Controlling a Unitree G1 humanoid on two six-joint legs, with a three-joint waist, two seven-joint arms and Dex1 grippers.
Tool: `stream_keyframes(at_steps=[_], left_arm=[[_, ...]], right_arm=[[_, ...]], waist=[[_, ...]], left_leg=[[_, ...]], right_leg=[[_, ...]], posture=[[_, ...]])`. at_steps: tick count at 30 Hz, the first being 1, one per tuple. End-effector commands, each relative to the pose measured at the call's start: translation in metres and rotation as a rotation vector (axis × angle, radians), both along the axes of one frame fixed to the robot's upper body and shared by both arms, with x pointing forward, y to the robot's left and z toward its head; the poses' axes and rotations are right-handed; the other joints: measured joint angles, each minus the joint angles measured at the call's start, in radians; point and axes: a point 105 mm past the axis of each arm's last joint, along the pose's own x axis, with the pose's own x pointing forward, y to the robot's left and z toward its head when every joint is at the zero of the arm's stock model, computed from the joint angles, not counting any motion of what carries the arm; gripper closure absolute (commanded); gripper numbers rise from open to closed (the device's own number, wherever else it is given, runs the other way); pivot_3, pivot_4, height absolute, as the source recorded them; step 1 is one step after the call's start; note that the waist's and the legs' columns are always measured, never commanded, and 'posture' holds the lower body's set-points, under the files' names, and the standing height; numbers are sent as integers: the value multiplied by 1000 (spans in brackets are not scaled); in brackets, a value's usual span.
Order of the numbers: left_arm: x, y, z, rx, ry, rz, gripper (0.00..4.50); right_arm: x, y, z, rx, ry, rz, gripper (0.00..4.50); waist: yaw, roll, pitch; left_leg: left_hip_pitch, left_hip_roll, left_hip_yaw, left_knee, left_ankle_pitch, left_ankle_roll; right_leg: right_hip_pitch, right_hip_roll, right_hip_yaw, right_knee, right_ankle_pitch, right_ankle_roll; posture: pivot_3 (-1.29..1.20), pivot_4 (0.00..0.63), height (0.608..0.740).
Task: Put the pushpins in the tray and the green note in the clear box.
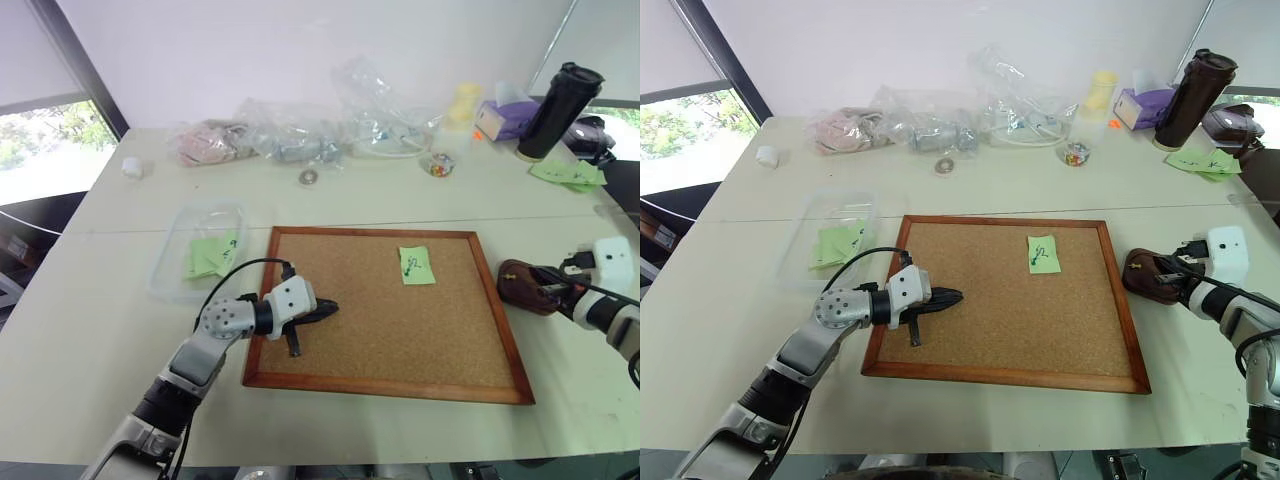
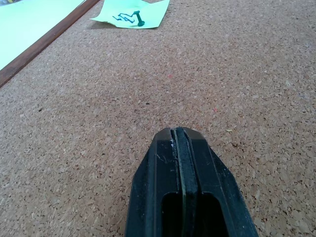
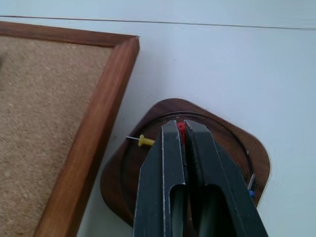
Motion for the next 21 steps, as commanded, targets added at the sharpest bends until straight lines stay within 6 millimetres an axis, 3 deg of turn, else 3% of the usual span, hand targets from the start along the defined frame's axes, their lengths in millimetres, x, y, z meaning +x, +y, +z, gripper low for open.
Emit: stream_keyframes(at_steps=[1, 3, 6, 11, 12, 18, 21], left_arm=[[-4, 7, -28, 78, 81, 24, 4500], [-4, 7, -28, 79, 81, 22, 4500], [-5, 7, -28, 77, 81, 22, 4500], [-5, 6, -27, 75, 79, 22, 4500], [-5, 6, -27, 75, 78, 22, 4500], [-5, 5, -27, 73, 78, 23, 4500], [-4, 5, -27, 72, 77, 23, 4500]], right_arm=[[0, 1, 4, 4, -32, 9, 4427], [-1, 2, 0, 12, -20, 11, 4427], [-2, 2, -5, 16, -11, 12, 3045], [-2, 0, -7, 0, -7, 2, 356], [-2, -1, -4, 1, -15, 2, 39], [-3, 1, 2, -6, -22, 22, 39], [-3, 14, 14, 5, -46, 89, 39]], waist=[[0, 0, 0], [0, 0, 0], [0, 0, 0], [0, 0, 0], [0, 0, 0], [1, 0, 0], [1, 0, 0]], left_leg=[[0, 0, 0, 0, 0, 0], [0, 0, 0, 0, 0, 0], [0, 0, 0, 0, 0, 0], [0, 0, 0, 0, 0, 0], [0, 0, 0, 0, 0, 0], [0, 0, 0, 0, 0, 0], [0, 0, 0, 0, 0, 0]], right_leg=[[0, 0, 0, 0, 0, 0], [0, 0, 0, 0, 0, 0], [0, 0, 0, 0, 0, 0], [0, 0, 0, 0, 0, 0], [0, 0, 0, 0, 0, 0], [0, 0, 0, -1, 0, 0], [0, 0, 0, -1, 0, 0]], posture=[[0, 150, 740], [0, 150, 740], [0, 150, 740], [0, 150, 740], [0, 150, 740], [0, 150, 740], [0, 150, 740]])
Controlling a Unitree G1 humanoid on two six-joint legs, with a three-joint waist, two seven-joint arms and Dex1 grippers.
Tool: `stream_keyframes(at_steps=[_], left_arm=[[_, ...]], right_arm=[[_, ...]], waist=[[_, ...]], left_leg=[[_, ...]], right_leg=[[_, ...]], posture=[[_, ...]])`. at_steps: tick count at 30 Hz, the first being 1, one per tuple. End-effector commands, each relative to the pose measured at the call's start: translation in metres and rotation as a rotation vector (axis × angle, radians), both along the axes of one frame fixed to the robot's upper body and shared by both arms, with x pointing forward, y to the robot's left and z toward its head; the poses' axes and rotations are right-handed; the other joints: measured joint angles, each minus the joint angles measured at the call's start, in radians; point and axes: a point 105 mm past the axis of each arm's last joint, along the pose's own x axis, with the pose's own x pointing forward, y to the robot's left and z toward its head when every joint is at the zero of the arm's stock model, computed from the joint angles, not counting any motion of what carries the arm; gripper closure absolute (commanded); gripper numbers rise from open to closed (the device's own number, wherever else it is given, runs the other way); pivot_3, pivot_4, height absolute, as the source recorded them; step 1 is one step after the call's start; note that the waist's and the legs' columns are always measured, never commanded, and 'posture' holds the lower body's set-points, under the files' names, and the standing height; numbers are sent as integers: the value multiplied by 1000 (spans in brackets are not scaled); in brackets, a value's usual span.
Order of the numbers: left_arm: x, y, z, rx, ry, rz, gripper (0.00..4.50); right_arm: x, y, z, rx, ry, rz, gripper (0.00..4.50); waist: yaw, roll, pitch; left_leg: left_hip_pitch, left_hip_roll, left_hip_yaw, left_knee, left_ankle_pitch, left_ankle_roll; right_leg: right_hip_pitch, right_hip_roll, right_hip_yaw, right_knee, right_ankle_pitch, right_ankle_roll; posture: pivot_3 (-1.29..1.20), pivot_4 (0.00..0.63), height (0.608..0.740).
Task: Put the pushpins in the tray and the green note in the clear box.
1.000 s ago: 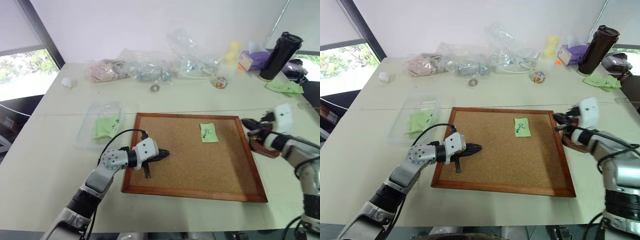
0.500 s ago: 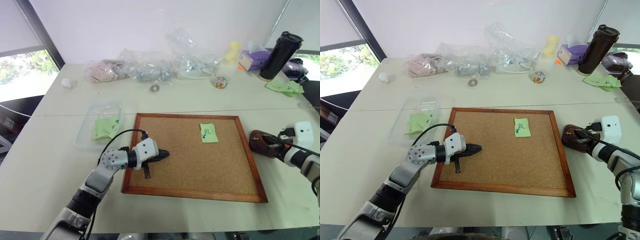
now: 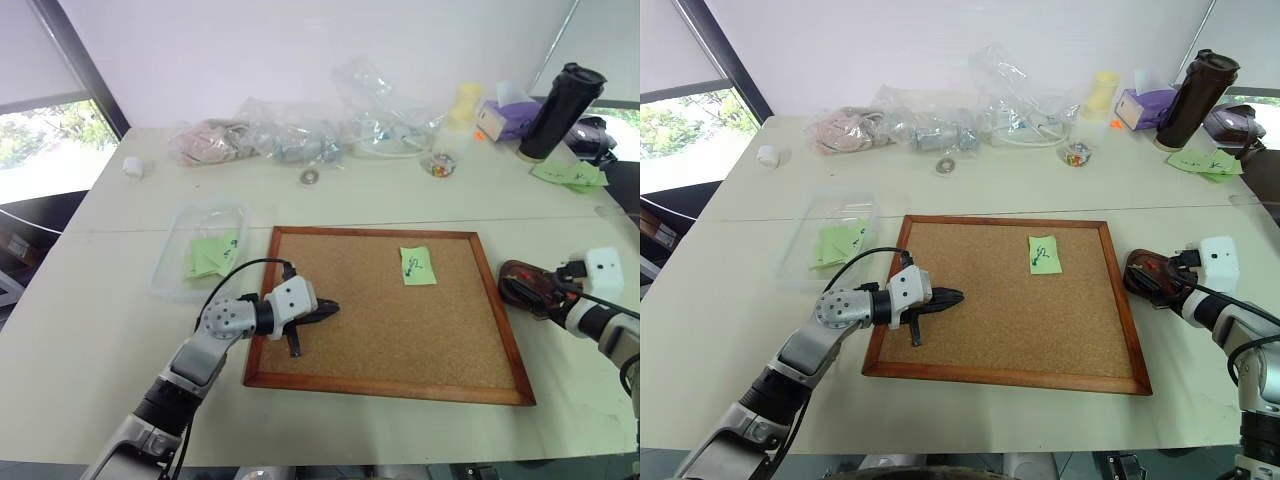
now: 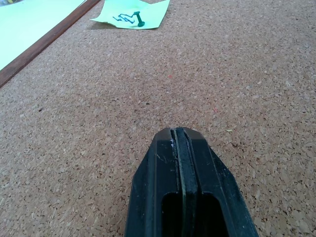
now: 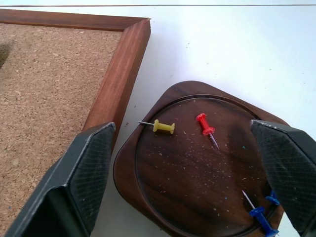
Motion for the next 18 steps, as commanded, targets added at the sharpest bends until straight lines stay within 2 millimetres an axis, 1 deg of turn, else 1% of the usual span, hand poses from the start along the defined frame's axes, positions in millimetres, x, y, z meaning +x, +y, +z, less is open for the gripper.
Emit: stream_keyframes(at_steps=[1, 2, 3, 5, 9, 12, 15, 18], left_arm=[[-4, 6, -27, 74, 77, 24, 4500], [-4, 6, -27, 74, 77, 25, 4500], [-3, 6, -27, 73, 78, 25, 4500], [-3, 6, -26, 72, 80, 27, 4500], [-3, 6, -27, 73, 83, 27, 4500], [-2, 5, -26, 74, 80, 28, 4500], [-1, 5, -25, 71, 75, 33, 4500], [-1, 5, -24, 69, 73, 37, 4500]], right_arm=[[0, 21, 32, -16, -80, 119, 39], [0, 32, 38, -7, -90, 165, 39], [1, 49, 45, 10, -103, 233, 39], [3, 76, 51, 22, -108, 330, 39], [9, 117, 45, 10, -98, 457, 39], [16, 144, 35, 18, -94, 519, 39], [23, 160, 25, 18, -78, 536, 39], [29, 162, 13, 15, -59, 526, 39]], waist=[[0, 0, 0], [0, 0, 0], [-1, 0, 0], [-2, 0, 1], [4, -2, 1], [6, -2, 0], [8, -2, 0], [14, -3, 1]], left_leg=[[0, 0, 0, 0, 0, 0], [0, 0, 0, 0, 0, 0], [0, 0, 0, 0, 0, 0], [0, 0, 0, 0, 0, 0], [0, 0, -1, 0, 0, 0], [0, 0, -1, 0, 0, 0], [-1, 0, -1, 0, 0, 0], [-1, 0, -1, 0, 0, 0]], right_leg=[[0, 0, 0, 0, 0, 0], [0, 0, 0, 0, 0, 0], [0, 0, 0, 0, 0, 0], [0, 0, 0, 0, 0, 0], [1, 0, -1, -1, 0, 0], [1, 0, -1, -2, 0, 0], [0, 0, -1, -2, 0, 0], [0, 0, -1, -2, 0, 0]], posture=[[0, 150, 740], [0, 150, 740], [0, 150, 740], [0, 150, 740], [0, 150, 740], [0, 150, 740], [0, 150, 740], [0, 150, 740]])
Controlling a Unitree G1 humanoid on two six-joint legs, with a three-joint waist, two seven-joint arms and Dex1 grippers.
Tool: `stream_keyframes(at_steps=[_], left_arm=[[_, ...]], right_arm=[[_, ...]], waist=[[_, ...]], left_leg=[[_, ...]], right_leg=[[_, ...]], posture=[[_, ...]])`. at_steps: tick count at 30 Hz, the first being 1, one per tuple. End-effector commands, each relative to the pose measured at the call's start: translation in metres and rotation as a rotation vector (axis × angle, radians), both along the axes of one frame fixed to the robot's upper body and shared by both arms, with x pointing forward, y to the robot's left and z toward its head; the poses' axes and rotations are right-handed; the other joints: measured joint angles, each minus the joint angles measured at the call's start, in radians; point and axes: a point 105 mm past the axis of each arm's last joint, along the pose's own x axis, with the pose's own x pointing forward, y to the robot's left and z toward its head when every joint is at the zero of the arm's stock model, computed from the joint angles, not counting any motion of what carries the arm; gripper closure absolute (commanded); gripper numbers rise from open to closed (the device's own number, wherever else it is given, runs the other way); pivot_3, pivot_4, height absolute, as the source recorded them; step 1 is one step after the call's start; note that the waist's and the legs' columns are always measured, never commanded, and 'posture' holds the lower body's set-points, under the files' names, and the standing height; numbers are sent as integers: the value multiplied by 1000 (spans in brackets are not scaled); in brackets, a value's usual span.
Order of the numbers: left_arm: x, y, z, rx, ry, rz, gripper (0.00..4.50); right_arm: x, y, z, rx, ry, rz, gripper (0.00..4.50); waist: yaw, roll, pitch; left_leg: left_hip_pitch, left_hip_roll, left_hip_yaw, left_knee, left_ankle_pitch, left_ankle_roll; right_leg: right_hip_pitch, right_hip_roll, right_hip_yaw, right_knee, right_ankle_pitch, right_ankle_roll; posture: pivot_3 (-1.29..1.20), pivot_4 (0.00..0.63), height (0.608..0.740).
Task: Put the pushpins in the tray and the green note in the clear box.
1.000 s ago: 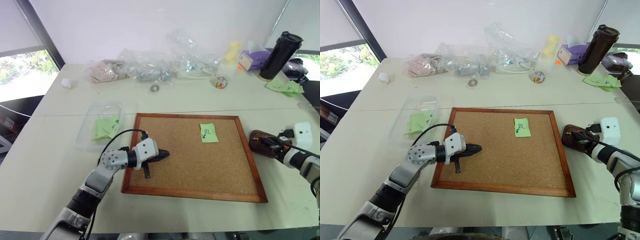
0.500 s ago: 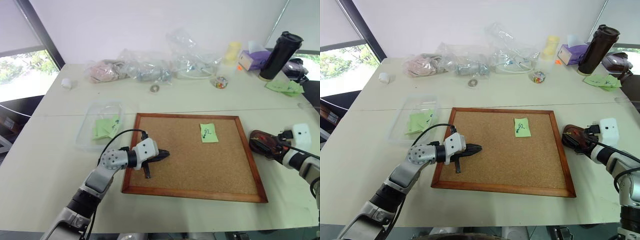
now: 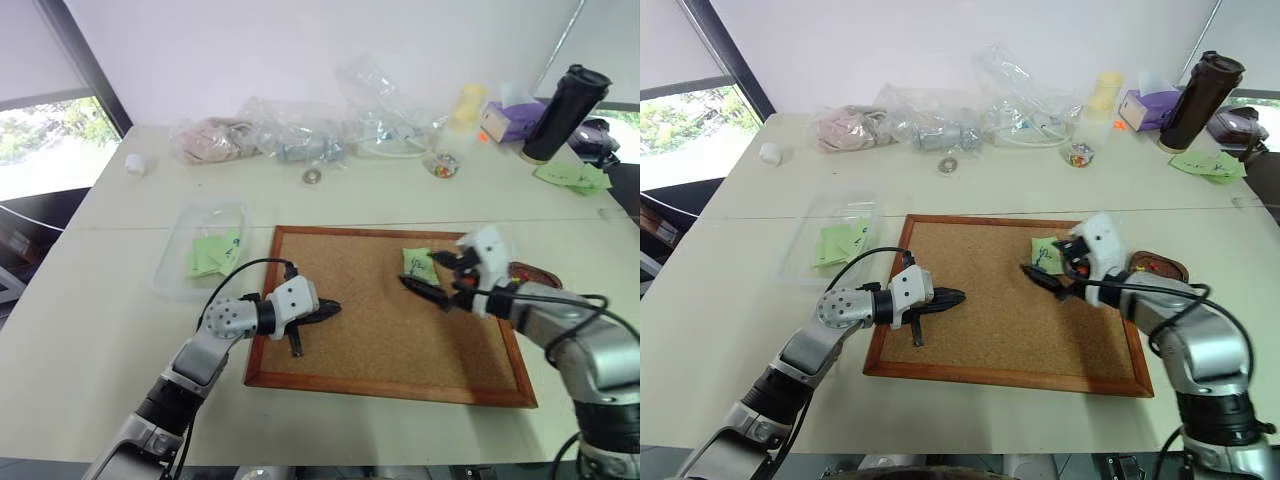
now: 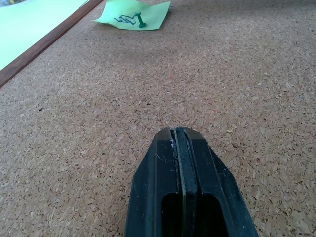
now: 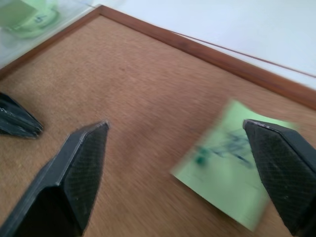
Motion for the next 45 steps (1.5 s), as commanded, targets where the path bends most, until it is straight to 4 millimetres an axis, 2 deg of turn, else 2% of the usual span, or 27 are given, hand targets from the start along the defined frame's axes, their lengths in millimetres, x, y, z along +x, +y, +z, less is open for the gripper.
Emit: stream_keyframes(at_steps=[1, 4, 13, 15, 17, 19, 23, 28, 35, 38, 45], left_arm=[[-1, 9, -25, 79, 73, 42, 4500], [-1, 9, -25, 81, 70, 46, 4500], [-1, 10, -24, 80, 68, 48, 4500], [-1, 10, -24, 82, 66, 47, 4500], [-1, 10, -24, 82, 65, 45, 4500], [-1, 9, -24, 82, 64, 44, 4500], [-1, 9, -23, 82, 65, 44, 4500], [-1, 9, -23, 83, 64, 40, 4500], [-2, 10, -24, 89, 69, 36, 4500], [-3, 9, -25, 88, 73, 38, 4500], [-3, 11, -26, 91, 79, 41, 4500]], right_arm=[[8, 1, -5, -22, -28, -21, 39], [12, -2, -16, -54, -23, -35, 39], [12, -9, -24, -39, -7, -59, 39], [9, -11, -26, -45, -3, -62, 557], [7, -12, -28, -49, 1, -64, 1348], [4, -14, -31, -60, 5, -63, 2473], [-1, -16, -38, -77, 18, -67, 4408], [3, -15, -38, -81, 2, -79, 4408], [7, -5, -12, -13, -63, -47, 4408], [3, 3, 2, 14, -87, 7, 4408], [-7, 12, 13, 3, -94, 78, 4408]], waist=[[3, 0, 0], [4, 0, 0], [5, 0, 0], [5, 0, 0], [6, 0, 0], [7, 0, 0], [8, 0, 0], [9, -1, 0], [8, -1, 0], [8, 0, 0], [9, -1, 0]], left_leg=[[0, 0, 0, 0, 0, 0], [0, 0, 0, 0, 0, 0], [0, 0, 0, 0, 0, 0], [0, 0, 0, 0, 0, 0], [0, 0, 0, 0, 0, 0], [0, 0, 0, 0, 0, 0], [0, 0, 0, 0, 0, 0], [0, 0, 0, 0, 0, 0], [1, 0, 0, 0, 0, -1], [0, 0, 0, 0, 0, -1], [0, 0, 0, -1, 0, -1]], right_leg=[[0, 0, 0, 0, 0, 0], [0, 0, 0, 0, 0, 0], [0, 0, 0, 0, 0, 0], [0, 0, 0, 0, 0, 0], [0, 0, 0, 0, 0, 0], [0, 0, 0, 0, 0, 0], [0, 0, 0, 0, 0, 0], [0, 0, 0, 0, 0, 0], [0, 1, 0, 0, 0, 0], [0, 1, 0, 0, 0, 0], [-1, 1, 0, 0, 0, 0]], posture=[[0, 150, 740], [0, 150, 740], [0, 150, 740], [0, 150, 740], [0, 150, 740], [0, 150, 740], [0, 150, 740], [0, 150, 740], [0, 150, 740], [0, 150, 740], [0, 150, 740]])
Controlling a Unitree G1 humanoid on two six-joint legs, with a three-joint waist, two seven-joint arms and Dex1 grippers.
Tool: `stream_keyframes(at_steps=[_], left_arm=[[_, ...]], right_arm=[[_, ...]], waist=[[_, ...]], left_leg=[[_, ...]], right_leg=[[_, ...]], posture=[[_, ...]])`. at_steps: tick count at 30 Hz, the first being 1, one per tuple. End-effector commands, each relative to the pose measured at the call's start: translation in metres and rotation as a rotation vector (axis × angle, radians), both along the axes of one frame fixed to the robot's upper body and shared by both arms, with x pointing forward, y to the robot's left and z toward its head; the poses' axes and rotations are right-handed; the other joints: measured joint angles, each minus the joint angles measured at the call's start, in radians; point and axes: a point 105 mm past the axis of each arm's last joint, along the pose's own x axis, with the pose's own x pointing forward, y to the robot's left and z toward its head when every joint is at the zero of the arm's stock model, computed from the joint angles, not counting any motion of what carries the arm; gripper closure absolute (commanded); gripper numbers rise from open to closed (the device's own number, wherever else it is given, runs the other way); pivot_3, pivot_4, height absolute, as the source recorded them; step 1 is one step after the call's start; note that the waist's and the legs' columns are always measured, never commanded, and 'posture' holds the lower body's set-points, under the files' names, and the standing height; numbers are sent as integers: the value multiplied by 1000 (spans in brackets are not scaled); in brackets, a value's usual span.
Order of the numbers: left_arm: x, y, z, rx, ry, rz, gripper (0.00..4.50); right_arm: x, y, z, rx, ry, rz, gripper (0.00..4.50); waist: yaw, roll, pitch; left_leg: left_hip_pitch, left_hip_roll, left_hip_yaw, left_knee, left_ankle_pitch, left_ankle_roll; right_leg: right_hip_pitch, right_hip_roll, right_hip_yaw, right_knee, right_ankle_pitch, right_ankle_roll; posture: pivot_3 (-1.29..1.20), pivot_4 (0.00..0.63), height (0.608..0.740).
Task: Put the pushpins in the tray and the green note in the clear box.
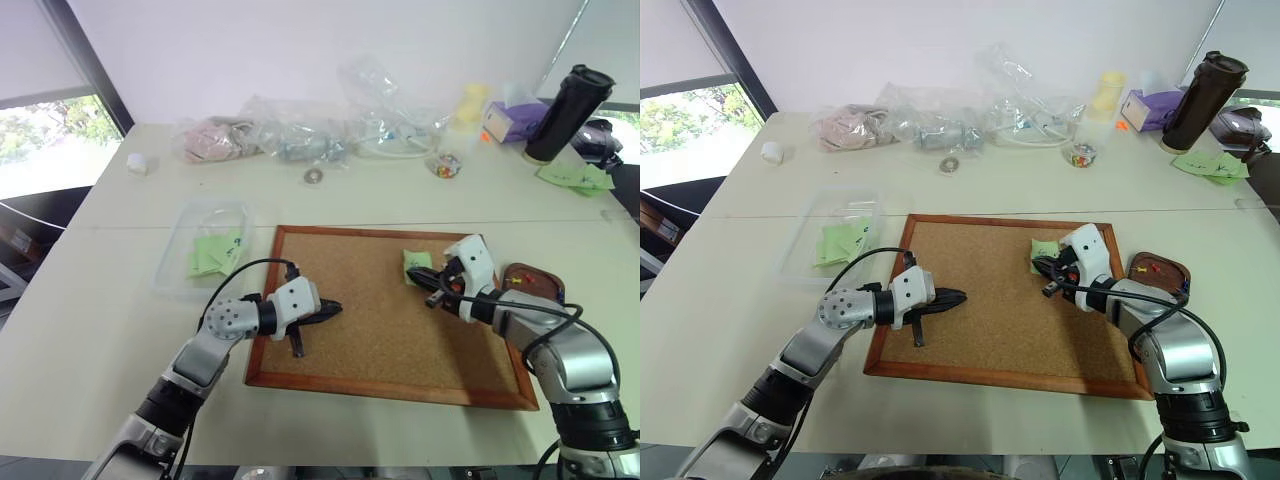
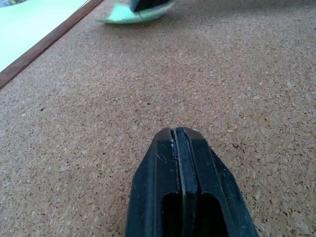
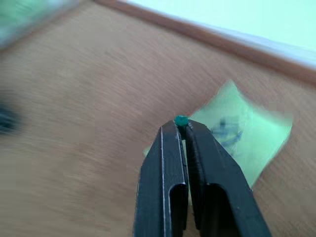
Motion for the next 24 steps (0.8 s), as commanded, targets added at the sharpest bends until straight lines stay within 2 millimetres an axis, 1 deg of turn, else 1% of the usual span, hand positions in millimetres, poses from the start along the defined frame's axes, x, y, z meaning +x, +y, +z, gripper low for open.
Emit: stream_keyframes(at_steps=[1, 8, 10, 13, 16, 17, 19, 20, 21, 22, 24], left_arm=[[-2, 12, -26, 84, 88, 43, 4500], [0, 16, -25, 81, 91, 52, 4500], [5, 19, -19, 38, 117, 79, 4500], [19, 22, 6, -123, 224, 136, 4500], [26, 25, 34, -253, 302, 132, 4500], [29, 26, 43, -291, 325, 128, 4171], [31, 27, 54, -332, 357, 122, 3479], [34, 25, 64, -371, 381, 109, 2954], [36, 23, 74, -406, 405, 92, 2557], [37, 18, 83, -440, 432, 72, 2047], [39, 9, 92, -476, 472, 48, 1090]], right_arm=[[-5, 6, 16, -8, -47, 43, 4408], [-14, 9, 26, -27, -66, 70, 4408], [-17, 10, 29, -34, -71, 80, 4408], [-23, 13, 29, -55, -65, 102, 4408], [-30, 16, 29, -77, -61, 133, 4408], [-32, 18, 30, -86, -64, 146, 4447], [-35, 20, 31, -99, -69, 162, 4457], [-37, 22, 33, -109, -76, 179, 4457], [-39, 24, 34, -120, -84, 191, 4457], [-40, 25, 36, -144, -95, 208, 4457], [-42, 25, 36, -181, -105, 227, 4457]], waist=[[0, -1, 0], [0, -1, 0], [0, -1, 0], [-1, -1, 1], [-3, -5, 6], [-6, -7, 8], [-9, -8, 9], [-10, -8, 10], [-9, -9, 10], [-6, -9, 10], [-2, -10, 10]], left_leg=[[0, 0, 0, 0, 0, 0], [0, 0, 0, 0, 0, 0], [0, 0, 0, 0, 0, 0], [-1, 0, 0, 0, 0, 0], [-1, 1, 0, 0, 0, 0], [-2, 1, 0, 0, 0, 0], [-3, 1, 0, 0, 0, -1], [-3, 1, 0, 0, 0, -1], [-4, 1, 0, 0, 0, -1], [-5, 1, 0, 0, 0, -1], [-13, 0, 0, 3, 0, -1]], right_leg=[[0, 0, 0, 0, 0, 0], [0, 0, 0, 0, 0, 0], [0, 0, 0, 0, 0, 0], [-1, 0, 0, 0, 0, 0], [-2, 1, 0, 0, 0, 0], [-3, 1, 0, 1, 0, 0], [-5, 1, -1, 2, 0, 0], [-5, 1, -1, 2, 0, 0], [-5, 1, -1, 2, 0, 0], [-7, 1, -1, 2, 0, 0], [-13, 1, -3, 2, 0, 0]], posture=[[0, 150, 740], [0, 150, 740], [0, 150, 740], [0, 150, 740], [0, 150, 740], [0, 150, 740], [0, 150, 740], [0, 150, 740], [0, 150, 740], [0, 150, 740], [0, 150, 740]])
